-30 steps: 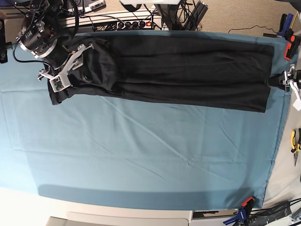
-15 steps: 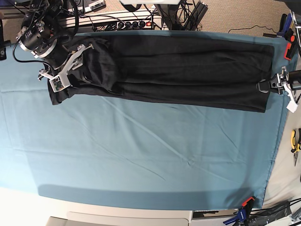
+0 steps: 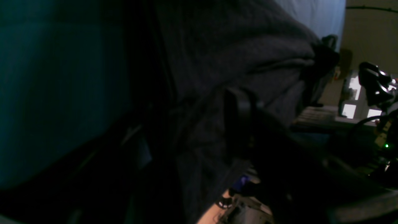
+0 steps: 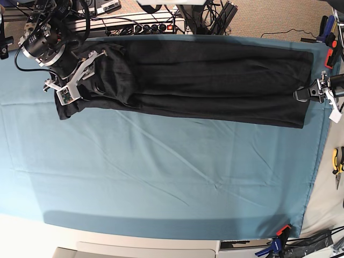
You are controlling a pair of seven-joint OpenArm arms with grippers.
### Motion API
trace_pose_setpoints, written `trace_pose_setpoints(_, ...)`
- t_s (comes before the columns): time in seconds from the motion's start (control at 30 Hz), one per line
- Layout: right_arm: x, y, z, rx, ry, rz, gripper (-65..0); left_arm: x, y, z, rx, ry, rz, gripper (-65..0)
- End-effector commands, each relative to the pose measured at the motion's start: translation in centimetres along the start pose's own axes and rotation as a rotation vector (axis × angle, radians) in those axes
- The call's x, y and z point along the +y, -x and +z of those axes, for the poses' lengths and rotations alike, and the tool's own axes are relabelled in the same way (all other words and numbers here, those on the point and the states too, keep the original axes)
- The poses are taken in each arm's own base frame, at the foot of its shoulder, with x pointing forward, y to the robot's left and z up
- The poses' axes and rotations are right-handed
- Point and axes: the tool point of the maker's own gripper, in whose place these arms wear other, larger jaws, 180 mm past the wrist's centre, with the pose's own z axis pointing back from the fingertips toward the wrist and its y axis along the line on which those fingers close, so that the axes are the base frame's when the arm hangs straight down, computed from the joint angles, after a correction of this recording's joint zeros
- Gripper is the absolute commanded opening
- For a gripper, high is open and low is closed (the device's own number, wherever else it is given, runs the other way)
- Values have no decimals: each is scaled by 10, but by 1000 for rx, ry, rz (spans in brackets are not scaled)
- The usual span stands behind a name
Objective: Fold the T-shirt properly
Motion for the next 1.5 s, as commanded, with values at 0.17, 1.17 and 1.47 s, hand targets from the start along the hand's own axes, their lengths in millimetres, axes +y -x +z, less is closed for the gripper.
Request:
trace_pose_setpoints(0.17,-1,-13,3,-55,2,15,-394,11,37,-11,150,-46,2,-345)
trace_pose_setpoints(1.17,2,-13,2,-65,7,-4,-394,19,32,-3,-34,-23,74,-367)
trace_pose_setpoints(1.47,2,-14,2,-68,6,-4,-394,16,58,-23,-10,14,124,-367)
